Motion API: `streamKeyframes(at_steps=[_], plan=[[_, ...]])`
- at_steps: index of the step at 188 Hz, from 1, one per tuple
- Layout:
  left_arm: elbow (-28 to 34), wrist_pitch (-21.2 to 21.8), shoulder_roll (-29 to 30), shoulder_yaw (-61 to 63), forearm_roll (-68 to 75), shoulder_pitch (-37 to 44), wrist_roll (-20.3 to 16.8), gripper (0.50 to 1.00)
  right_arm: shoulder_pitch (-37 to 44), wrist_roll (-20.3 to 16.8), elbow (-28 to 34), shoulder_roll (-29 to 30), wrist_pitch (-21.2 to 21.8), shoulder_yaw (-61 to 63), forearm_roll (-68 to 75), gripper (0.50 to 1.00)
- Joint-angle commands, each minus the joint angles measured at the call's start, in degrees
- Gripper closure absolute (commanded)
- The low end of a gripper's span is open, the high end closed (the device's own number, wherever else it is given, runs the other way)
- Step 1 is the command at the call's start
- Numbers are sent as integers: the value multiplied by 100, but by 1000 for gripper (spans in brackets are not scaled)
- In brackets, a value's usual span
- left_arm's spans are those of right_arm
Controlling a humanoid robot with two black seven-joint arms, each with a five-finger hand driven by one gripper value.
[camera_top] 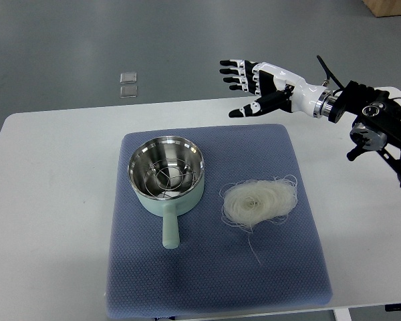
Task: Put vermicelli into pot with right hand
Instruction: 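Swing the right hand over the white vermicelli bundle, fingers open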
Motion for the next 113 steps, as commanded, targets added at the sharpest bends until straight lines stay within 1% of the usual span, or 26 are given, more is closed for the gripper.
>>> streamKeyframes(at_steps=[1, 7, 18, 32, 46, 57, 68, 78, 95, 113], plan=[[-39, -1, 0, -1, 6, -1, 0, 500, 629, -17, 645, -479, 349, -572, -1368, 538], [-39, -1, 0, -1, 6, -1, 0, 500, 857, -61, 838, -567, 349, -809, -1491, 538], [-48, -1, 0, -1, 6, -1, 0, 500, 1331, -272, 1111, -725, 349, -1345, -1508, 540], [-48, -1, 0, -9, 6, -1, 0, 500, 1736, -483, 1260, -786, 349, -1969, -1534, 540], [-101, -1, 0, -9, -3, -1, 0, 500, 1894, -588, 1278, -813, 349, -2329, -1561, 540], [-145, -1, 0, -9, -3, -1, 0, 500, 1895, -694, 1269, -857, 349, -2374, -1543, 540], [-171, -10, 0, -9, -3, -1, 0, 500, 1842, -957, 1278, -892, 349, -2347, -1447, 540], [-206, -10, 0, -1, -3, -1, 0, 500, 1789, -1107, 1295, -901, 349, -2312, -1262, 540], [-294, -10, 0, -1, -3, -1, 0, 500, 1385, -1370, 1304, -936, 349, -2014, -560, 538], [-294, -10, 0, 8, 6, -1, 0, 500, 1016, -1652, 1331, -901, 349, -1583, -137, 538]])
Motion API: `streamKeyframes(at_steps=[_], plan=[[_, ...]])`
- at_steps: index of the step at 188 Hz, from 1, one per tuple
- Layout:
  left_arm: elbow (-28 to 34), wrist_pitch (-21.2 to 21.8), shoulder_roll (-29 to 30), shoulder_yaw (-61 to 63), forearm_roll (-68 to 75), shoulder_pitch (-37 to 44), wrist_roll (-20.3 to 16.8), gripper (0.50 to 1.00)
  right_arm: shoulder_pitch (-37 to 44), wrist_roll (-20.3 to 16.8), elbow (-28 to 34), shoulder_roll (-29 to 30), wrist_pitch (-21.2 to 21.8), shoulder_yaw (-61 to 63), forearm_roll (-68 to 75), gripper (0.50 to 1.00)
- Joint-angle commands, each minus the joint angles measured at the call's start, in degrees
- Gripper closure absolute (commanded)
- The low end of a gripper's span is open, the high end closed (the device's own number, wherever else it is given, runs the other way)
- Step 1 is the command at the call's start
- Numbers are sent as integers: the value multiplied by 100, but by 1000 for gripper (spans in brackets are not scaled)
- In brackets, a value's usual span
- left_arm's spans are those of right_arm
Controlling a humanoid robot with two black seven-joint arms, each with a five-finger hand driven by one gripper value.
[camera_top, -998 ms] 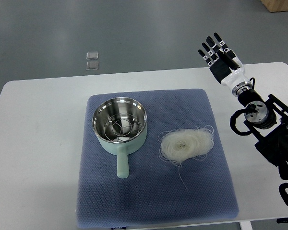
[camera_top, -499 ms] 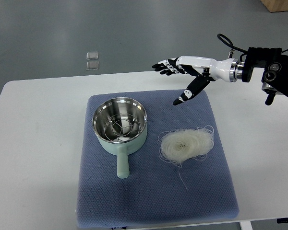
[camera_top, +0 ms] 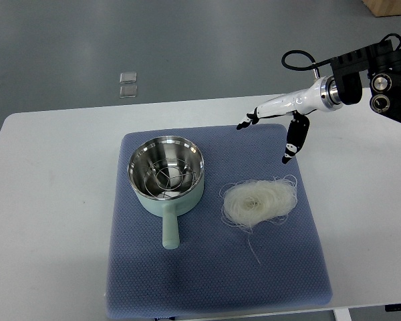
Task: Put vermicelli into pot with right hand
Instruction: 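Swing the right hand over the white vermicelli bundle, fingers open, then lower the right hand onto the vermicelli and close fingers around it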
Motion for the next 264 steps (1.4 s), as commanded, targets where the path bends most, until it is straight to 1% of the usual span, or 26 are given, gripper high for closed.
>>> streamKeyframes(at_steps=[1, 25, 54, 76, 127, 168, 177, 188, 190, 191, 192, 193, 195, 196, 197, 199, 200, 202, 203, 204, 205, 206, 207, 208, 210, 264], plan=[[-17, -1, 0, 6, 7, -1, 0, 500, -390, -295, 21, 23, 0, 419, 481, 538], [-17, -1, 0, 6, -2, -1, 0, 500, -908, -418, 21, 50, 0, 718, 666, 540], [-17, -1, 0, 6, 7, -10, 0, 500, -1567, -418, 179, 76, 0, 1052, 675, 540], [-26, -1, 0, 6, 7, -10, 0, 500, -2042, -418, 232, 260, 0, 1333, 622, 540], [-43, -1, 0, -3, 7, -10, 9, 500, -2411, -392, 223, 331, -2, 1342, 341, 542], [-52, 8, 0, -3, 7, -10, 9, 500, -2596, -216, 161, 436, -433, 1334, -99, 564], [-52, -1, 0, -3, 7, -10, 9, 500, -2640, -155, 144, 445, -512, 1316, -204, 607], [-52, 8, 0, -3, 7, -10, 9, 500, -2675, -102, 135, 445, -582, 1316, -310, 642], [-52, -1, 0, -3, -2, -10, 9, 500, -2684, -93, 135, 445, -600, 1307, -318, 656], [-52, -1, 0, -3, 7, -10, 9, 500, -2692, -84, 135, 445, -600, 1307, -336, 674], [-52, -1, 0, -3, 7, -10, 9, 500, -2692, -84, 135, 445, -600, 1307, -336, 675], [-52, 8, 0, -3, 7, -10, 9, 500, -2701, -76, 135, 445, -617, 1307, -345, 699], [-52, 8, 0, -3, 7, -10, 9, 500, -2701, -76, 135, 445, -618, 1307, -345, 699], [-52, -1, 0, -3, 7, -10, 9, 500, -2710, -67, 135, 445, -626, 1307, -362, 727], [-52, -1, 0, -3, 7, -10, 9, 500, -2710, -67, 135, 445, -626, 1307, -362, 728], [-52, -1, 0, -3, 7, -10, 9, 500, -2719, -58, 135, 445, -653, 1298, -380, 809], [-52, -1, 0, -3, 7, -10, 9, 500, -2719, -58, 135, 445, -653, 1298, -380, 809], [-52, -1, 0, -3, 7, -10, 9, 500, -2719, -58, 135, 436, -679, 1298, -406, 897], [-52, -1, 0, -3, 7, -10, 9, 500, -2719, -58, 135, 436, -679, 1298, -406, 897], [-52, -1, 0, -3, -2, -10, 9, 500, -2719, -58, 135, 436, -688, 1298, -424, 932], [-52, -1, 0, -3, -2, -10, 9, 500, -2719, -58, 135, 436, -688, 1298, -424, 932], [-52, -1, 0, -3, 7, -10, 9, 500, -2728, -58, 135, 436, -697, 1290, -432, 960], [-52, -1, 0, -3, 7, -10, 9, 500, -2728, -58, 135, 436, -697, 1290, -433, 961], [-52, 8, 0, -3, -2, -10, 9, 500, -2736, -58, 135, 436, -714, 1290, -441, 987], [-52, -1, 0, -3, 7, -10, 9, 500, -2736, -58, 135, 436, -723, 1290, -459, 1000], [-43, 8, 0, -12, -2, -10, 9, 500, -2736, 12, 144, 384, -846, 1334, -547, 1000]])
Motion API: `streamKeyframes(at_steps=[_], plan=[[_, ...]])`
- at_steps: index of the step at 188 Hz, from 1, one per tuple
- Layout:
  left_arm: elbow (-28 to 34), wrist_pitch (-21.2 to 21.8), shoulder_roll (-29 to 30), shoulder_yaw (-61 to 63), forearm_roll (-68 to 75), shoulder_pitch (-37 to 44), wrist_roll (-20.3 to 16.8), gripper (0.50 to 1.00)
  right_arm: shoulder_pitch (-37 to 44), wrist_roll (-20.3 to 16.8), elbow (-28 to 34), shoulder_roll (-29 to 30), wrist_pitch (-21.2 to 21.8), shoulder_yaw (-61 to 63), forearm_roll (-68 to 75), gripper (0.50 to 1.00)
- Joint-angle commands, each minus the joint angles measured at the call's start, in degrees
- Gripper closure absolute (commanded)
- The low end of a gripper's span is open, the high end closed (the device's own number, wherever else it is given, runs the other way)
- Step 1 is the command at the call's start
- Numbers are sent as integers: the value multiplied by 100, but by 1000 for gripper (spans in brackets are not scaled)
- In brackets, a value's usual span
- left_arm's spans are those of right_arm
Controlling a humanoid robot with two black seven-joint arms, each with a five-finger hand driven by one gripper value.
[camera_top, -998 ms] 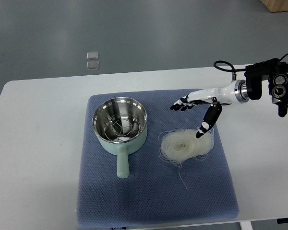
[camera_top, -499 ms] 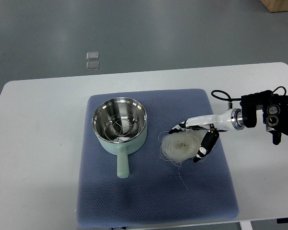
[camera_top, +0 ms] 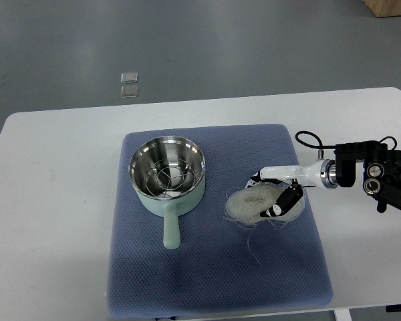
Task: Put vermicelli into pot with right hand
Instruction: 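Lower the right hand onto the vermicelli and close fingers around it, then lift the vermicelli with the right hand, away from the mat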
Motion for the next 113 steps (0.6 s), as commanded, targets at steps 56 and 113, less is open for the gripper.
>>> streamKeyframes(at_steps=[56, 113], plan=[[-5, 2, 0, 8, 8, 0, 0, 500, 631, -3, 914, -904, 455, 547, 575, 1000], [-14, -6, 0, 8, 8, 0, 0, 500, 2547, -20, 1011, -1633, 808, 722, 1524, 1000]])
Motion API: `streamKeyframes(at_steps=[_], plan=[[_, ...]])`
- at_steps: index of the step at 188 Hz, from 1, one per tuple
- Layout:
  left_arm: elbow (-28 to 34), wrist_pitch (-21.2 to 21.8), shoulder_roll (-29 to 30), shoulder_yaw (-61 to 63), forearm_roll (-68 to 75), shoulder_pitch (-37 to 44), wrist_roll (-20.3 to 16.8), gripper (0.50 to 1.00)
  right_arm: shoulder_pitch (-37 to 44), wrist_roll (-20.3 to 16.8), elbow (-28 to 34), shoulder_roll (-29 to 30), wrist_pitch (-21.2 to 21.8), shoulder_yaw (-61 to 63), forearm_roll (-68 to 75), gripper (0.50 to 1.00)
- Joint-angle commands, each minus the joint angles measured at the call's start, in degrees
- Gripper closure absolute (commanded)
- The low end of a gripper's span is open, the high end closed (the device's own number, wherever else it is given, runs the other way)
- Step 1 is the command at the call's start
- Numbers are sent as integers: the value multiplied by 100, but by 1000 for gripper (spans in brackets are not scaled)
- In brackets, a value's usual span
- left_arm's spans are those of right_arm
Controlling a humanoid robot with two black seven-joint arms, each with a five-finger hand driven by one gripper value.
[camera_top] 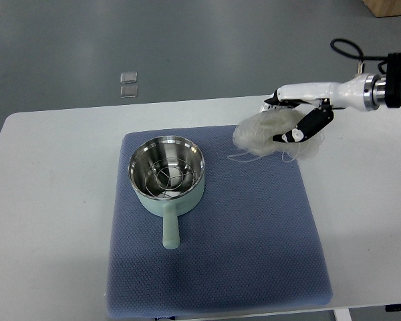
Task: Put vermicelli into pot with right hand
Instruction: 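Lift the vermicelli with the right hand, away from the mat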
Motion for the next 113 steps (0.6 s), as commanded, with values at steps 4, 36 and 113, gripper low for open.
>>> streamKeyframes(at_steps=[4, 36, 113], plan=[[9, 2, 0, 0, -4, 1, 0, 500, 540, -16, 1, -58, 12, -16, 191, 1000], [-9, 2, 0, 0, 5, 1, 0, 500, 786, -52, -78, 408, 12, -95, 147, 1000], [-88, -7, 0, -9, -4, 1, 0, 500, 1278, -157, -1678, 2887, -236, -1124, -310, 1000]])
